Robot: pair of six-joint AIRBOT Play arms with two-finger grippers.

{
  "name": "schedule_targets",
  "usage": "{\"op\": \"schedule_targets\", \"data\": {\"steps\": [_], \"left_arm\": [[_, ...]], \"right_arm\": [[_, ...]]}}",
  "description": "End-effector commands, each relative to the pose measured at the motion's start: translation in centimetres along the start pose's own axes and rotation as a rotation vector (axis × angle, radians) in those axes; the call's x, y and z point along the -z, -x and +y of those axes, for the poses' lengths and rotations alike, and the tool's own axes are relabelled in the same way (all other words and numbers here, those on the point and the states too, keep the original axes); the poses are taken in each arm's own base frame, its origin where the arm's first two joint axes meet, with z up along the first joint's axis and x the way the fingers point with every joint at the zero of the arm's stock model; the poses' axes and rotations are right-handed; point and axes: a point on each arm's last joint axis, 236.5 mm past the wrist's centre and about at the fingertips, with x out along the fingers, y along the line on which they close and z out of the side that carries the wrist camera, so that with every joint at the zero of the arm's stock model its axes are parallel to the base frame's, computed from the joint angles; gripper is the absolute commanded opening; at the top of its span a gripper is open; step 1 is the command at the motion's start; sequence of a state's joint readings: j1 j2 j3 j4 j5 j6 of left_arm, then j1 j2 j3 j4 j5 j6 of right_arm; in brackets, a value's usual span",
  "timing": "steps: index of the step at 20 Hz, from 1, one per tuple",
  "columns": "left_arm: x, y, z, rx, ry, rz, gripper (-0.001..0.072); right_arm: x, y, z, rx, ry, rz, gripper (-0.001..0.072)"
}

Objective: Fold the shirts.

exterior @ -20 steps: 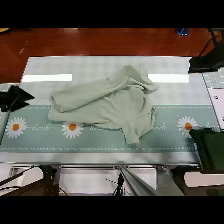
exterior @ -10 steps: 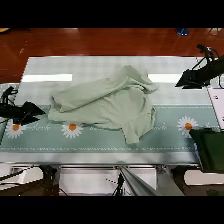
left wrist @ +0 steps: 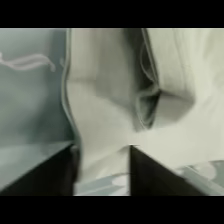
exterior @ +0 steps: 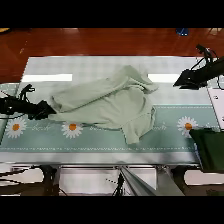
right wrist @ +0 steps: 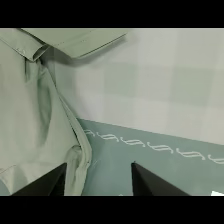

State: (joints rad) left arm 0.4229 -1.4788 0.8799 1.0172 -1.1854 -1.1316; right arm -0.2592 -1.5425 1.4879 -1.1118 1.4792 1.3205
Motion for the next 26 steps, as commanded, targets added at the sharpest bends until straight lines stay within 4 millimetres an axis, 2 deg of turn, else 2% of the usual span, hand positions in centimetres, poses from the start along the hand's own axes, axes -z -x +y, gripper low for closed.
{"op": "schedule_targets", "data": {"steps": [1,3,5,7,10,11,12,15,20,26], "left_arm": [[0.5,-0.9,-0.9,0.01,-0.061,0.034,0.0221],[1.0,-0.8,-1.2,0.021,-0.062,0.055,0.0027],[1.8,-0.7,-1.4,0.038,-0.062,0.086,0.0027],[2.5,-0.3,-1.7,0.055,-0.063,0.112,0.0027],[2.9,0.6,-2.1,0.065,-0.09,0.109,0.0027],[2.8,0.9,-2.2,0.063,-0.095,0.1,0.0027],[2.8,1.1,-2.4,0.062,-0.1,0.094,0.0027],[3.1,1.5,-2.8,0.073,-0.104,0.101,0.0027],[3.3,1.6,-3.6,0.105,-0.095,0.108,0.0027],[2.5,1.8,-5.4,0.178,-0.075,0.072,0.0027]], "right_arm": [[0.2,0.0,0.1,-0.006,-0.012,0.008,0.0495],[0.8,0.0,-0.2,0.007,-0.009,0.034,0.0495],[2.4,0.3,-2.3,0.096,-0.001,0.092,0.0495],[3.4,0.5,-3.9,0.133,-0.033,0.062,0.0495],[6.4,-1.0,-4.5,0.051,-0.136,0.051,0.0499],[7.4,-2.0,-4.2,0.013,-0.155,0.061,0.0504],[8.3,-3.1,-3.6,-0.032,-0.163,0.075,0.056],[8.8,-6.3,-1.6,-0.115,-0.157,0.056,0.056],[9.6,-10.9,0.9,-0.096,-0.099,0.046,0.056],[7.0,-13.8,2.5,-0.031,-0.133,-0.068,0.0544]]}}
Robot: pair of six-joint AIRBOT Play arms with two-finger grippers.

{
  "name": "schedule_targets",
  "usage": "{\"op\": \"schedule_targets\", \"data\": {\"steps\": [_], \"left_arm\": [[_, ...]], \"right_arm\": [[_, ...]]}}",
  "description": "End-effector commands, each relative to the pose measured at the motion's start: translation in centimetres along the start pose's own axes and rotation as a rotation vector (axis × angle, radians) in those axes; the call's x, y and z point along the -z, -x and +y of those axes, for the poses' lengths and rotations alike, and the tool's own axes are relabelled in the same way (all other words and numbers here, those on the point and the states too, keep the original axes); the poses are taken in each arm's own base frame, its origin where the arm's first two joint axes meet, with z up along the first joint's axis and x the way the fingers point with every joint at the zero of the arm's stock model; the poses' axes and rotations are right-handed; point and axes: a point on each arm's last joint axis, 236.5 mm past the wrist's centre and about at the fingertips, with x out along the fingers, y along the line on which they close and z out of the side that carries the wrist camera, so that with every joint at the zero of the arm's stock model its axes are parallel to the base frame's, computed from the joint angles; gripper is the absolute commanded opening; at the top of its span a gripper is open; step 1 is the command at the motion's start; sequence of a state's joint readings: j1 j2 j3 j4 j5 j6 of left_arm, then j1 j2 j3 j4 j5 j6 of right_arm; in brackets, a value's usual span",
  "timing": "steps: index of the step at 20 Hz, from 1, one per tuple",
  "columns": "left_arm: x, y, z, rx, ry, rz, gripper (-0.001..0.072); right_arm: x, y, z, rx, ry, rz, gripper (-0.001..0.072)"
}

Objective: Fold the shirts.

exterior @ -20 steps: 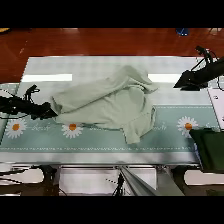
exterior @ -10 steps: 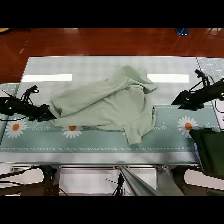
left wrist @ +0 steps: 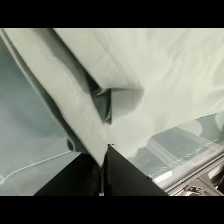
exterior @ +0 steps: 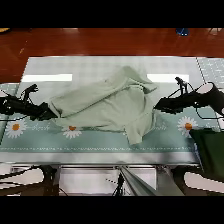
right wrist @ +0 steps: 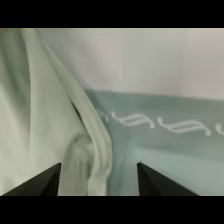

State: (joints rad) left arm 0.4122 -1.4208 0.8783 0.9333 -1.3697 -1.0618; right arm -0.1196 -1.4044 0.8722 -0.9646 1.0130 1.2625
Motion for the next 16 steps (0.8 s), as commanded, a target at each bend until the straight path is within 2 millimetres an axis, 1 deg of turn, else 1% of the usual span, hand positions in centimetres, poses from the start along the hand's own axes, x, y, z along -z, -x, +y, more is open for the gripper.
{"op": "schedule_targets", "data": {"steps": [1,2,3,4,5,6,7,8,9,10,11,12,13,14,15,16], "left_arm": [[-0.5,0.1,-0.9,0.039,0.006,-0.02,0.0027],[-0.5,0.1,-0.9,0.039,0.006,-0.02,0.0027],[-0.5,0.1,-0.9,0.039,0.006,-0.02,0.0027],[-0.5,0.1,-1.0,0.039,0.004,-0.022,0.0027],[-0.7,0.4,-1.1,0.039,-0.002,-0.025,0.0027],[-1.1,1.0,-1.4,0.036,-0.018,-0.037,0.0026],[-1.9,2.0,-2.0,0.029,-0.045,-0.061,0.0026],[-3.0,3.4,-3.0,0.033,-0.075,-0.102,0.0026],[-4.4,5.3,-5.0,0.065,-0.107,-0.169,0.0026],[-6.3,7.9,-7.9,0.126,-0.146,-0.271,0.0026],[-7.7,10.8,-11.1,0.19,-0.192,-0.369,0.0026],[-8.7,14.3,-14.7,0.253,-0.257,-0.471,0.0026],[-9.0,17.6,-18.2,0.303,-0.328,-0.558,0.0026],[-8.7,21.2,-22.1,0.354,-0.415,-0.645,0.0026],[-7.7,24.4,-25.6,0.393,-0.502,-0.718,0.0026],[-6.2,27.6,-29.2,0.42,-0.598,-0.791,0.0026]], "right_arm": [[-1.0,-2.2,1.0,0.025,-0.051,-0.051,0.0523],[-0.5,-3.0,1.3,0.025,-0.046,-0.028,0.0433],[-0.2,-3.5,1.7,0.026,-0.032,-0.014,0.0288],[-0.1,-3.6,1.9,0.025,-0.023,-0.014,0.015],[-0.3,-3.2,2.2,0.022,-0.017,-0.027,0.0061],[-0.8,-2.3,2.4,0.022,-0.004,-0.055,0.003],[-1.7,-0.7,2.6,0.018,0.019,-0.102,0.003],[-2.7,1.5,2.9,0.016,0.042,-0.166,0.0029],[-3.7,4.0,3.1,0.014,0.056,-0.237,0.0029],[-4.8,7.2,3.6,0.011,0.066,-0.322,0.0029],[-5.7,10.6,4.2,0.01,0.083,-0.411,0.0029],[-6.6,14.6,5.3,0.011,0.11,-0.517,0.0028],[-7.2,18.6,6.6,0.012,0.144,-0.618,0.0028],[-7.6,23.0,8.4,0.011,0.188,-0.728,0.0028],[-7.5,27.2,10.4,0.01,0.236,-0.828,0.0028],[-7.2,31.7,12.8,0.009,0.293,-0.937,0.0028]]}}
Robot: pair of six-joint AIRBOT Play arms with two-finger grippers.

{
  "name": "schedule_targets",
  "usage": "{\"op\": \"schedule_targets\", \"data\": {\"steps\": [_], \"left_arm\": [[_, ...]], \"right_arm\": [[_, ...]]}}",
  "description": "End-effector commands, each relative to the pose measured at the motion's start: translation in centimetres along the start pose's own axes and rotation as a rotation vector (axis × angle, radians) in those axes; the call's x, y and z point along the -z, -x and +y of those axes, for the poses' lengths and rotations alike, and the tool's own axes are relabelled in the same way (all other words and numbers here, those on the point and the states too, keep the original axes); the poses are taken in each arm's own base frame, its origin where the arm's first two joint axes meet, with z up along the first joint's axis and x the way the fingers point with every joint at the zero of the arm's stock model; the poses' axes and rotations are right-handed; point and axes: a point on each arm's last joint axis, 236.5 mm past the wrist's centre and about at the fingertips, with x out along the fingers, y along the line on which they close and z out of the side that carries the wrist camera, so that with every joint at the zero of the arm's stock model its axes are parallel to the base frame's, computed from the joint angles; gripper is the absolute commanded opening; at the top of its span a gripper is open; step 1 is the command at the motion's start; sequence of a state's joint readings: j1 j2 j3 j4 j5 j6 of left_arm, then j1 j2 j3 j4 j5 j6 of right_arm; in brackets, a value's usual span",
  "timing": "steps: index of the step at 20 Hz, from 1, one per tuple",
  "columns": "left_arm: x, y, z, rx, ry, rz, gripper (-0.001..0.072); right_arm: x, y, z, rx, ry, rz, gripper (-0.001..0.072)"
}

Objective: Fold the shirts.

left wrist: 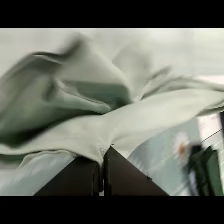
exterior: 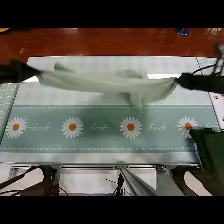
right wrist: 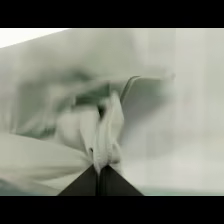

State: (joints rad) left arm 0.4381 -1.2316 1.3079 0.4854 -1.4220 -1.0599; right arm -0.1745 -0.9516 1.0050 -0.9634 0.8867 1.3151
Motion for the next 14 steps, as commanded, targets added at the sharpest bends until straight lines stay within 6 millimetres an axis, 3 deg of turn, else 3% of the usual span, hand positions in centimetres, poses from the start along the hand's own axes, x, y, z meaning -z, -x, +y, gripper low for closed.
{"op": "schedule_targets", "data": {"steps": [1,4,6,8,10,14], "left_arm": [[-6.7,6.9,-15.4,0.2,-0.292,-0.275,0.0026],[-8.0,12.8,-25.3,0.18,-0.536,-0.467,0.0026],[-7.7,16.4,-30.9,0.159,-0.665,-0.604,0.0026],[-6.3,18.9,-34.5,0.126,-0.719,-0.693,0.0026],[-4.3,19.8,-35.1,0.043,-0.682,-0.699,0.0026],[1.0,20.3,-32.5,-0.211,-0.605,-0.606,0.0026]], "right_arm": [[-9.5,12.5,6.1,-0.018,0.158,-0.382,0.0028],[-15.7,24.1,11.8,-0.031,0.28,-0.712,0.0028],[-17.7,30.2,14.3,-0.014,0.334,-0.855,0.0028],[-18.1,34.1,15.5,0.011,0.341,-0.913,0.0028],[-17.2,35.8,15.5,0.052,0.33,-0.887,0.0028],[-13.0,36.3,14.7,0.139,0.346,-0.699,0.0028]]}}
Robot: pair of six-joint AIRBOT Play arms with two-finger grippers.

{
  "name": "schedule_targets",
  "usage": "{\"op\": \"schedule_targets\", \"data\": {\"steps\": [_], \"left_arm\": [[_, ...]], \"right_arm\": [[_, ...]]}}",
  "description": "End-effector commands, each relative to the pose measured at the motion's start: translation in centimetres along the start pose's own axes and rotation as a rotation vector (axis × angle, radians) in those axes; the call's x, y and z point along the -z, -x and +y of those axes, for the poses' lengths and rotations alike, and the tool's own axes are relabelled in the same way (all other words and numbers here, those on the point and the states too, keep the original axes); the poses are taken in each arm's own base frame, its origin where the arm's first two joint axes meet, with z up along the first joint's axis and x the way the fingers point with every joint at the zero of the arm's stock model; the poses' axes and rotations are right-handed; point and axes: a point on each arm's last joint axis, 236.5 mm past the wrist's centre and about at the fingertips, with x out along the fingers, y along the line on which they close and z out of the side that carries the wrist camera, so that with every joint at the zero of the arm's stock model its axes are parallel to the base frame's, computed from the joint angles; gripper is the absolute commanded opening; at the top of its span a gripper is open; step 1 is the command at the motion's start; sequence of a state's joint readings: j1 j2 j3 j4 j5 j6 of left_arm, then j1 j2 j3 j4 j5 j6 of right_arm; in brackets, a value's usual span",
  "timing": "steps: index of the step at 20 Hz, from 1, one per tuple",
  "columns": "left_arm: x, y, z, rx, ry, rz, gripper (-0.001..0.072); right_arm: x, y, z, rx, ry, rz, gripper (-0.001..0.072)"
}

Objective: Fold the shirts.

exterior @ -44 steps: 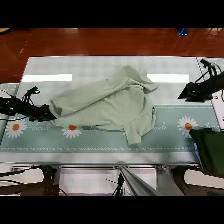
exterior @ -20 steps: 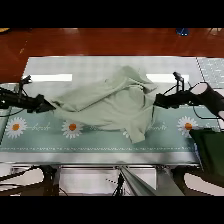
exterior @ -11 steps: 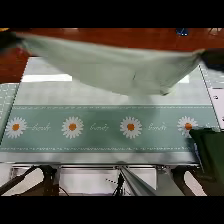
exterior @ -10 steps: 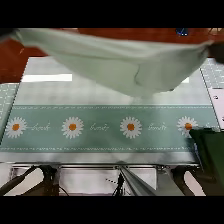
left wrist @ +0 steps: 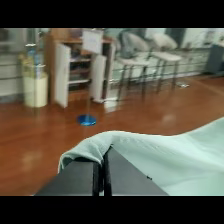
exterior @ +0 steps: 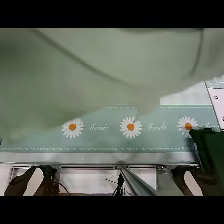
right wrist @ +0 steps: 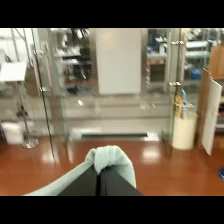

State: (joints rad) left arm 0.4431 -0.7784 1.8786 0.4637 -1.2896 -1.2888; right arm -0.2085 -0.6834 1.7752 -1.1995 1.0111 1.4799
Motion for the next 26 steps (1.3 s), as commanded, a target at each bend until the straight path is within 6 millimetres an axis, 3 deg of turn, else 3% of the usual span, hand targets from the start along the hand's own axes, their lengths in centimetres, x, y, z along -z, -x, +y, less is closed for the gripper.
{"op": "schedule_targets", "data": {"steps": [1,5,7,10,12,14,19,23,26], "left_arm": [[3.2,4.0,-0.6,-0.215,0.005,0.114,0.0026],[8.2,6.6,-1.9,-0.267,0.048,0.304,0.0027],[10.7,7.4,-2.2,-0.263,0.078,0.416,0.0026],[13.5,7.6,-1.5,-0.248,0.139,0.522,0.0026],[15.4,7.1,-0.1,-0.242,0.209,0.574,0.0026],[18.3,6.2,2.0,-0.227,0.288,0.639,0.0026],[26.3,1.9,10.0,-0.254,0.554,0.666,0.0026],[31.6,-1.7,17.3,-0.291,0.684,0.698,0.0026],[34.9,-5.1,22.3,-0.321,0.693,0.686,0.0027]], "right_arm": [[2.1,3.7,-0.4,0.067,0.037,0.167,0.0028],[4.7,6.8,-3.0,0.199,0.104,0.327,0.0028],[6.8,7.4,-3.1,0.196,0.107,0.422,0.0028],[10.8,7.0,-3.0,0.16,0.081,0.609,0.0027],[13.4,5.6,-2.4,0.092,0.066,0.729,0.0027],[16.4,3.2,-2.8,0.062,0.059,0.842,0.0027],[28.2,-5.6,-4.2,0.001,0.052,1.18,0.0028],[35.7,-15.3,-2.8,-0.051,0.058,1.171,0.0028],[38.8,-21.2,-1.5,-0.062,0.046,1.066,0.0028]]}}
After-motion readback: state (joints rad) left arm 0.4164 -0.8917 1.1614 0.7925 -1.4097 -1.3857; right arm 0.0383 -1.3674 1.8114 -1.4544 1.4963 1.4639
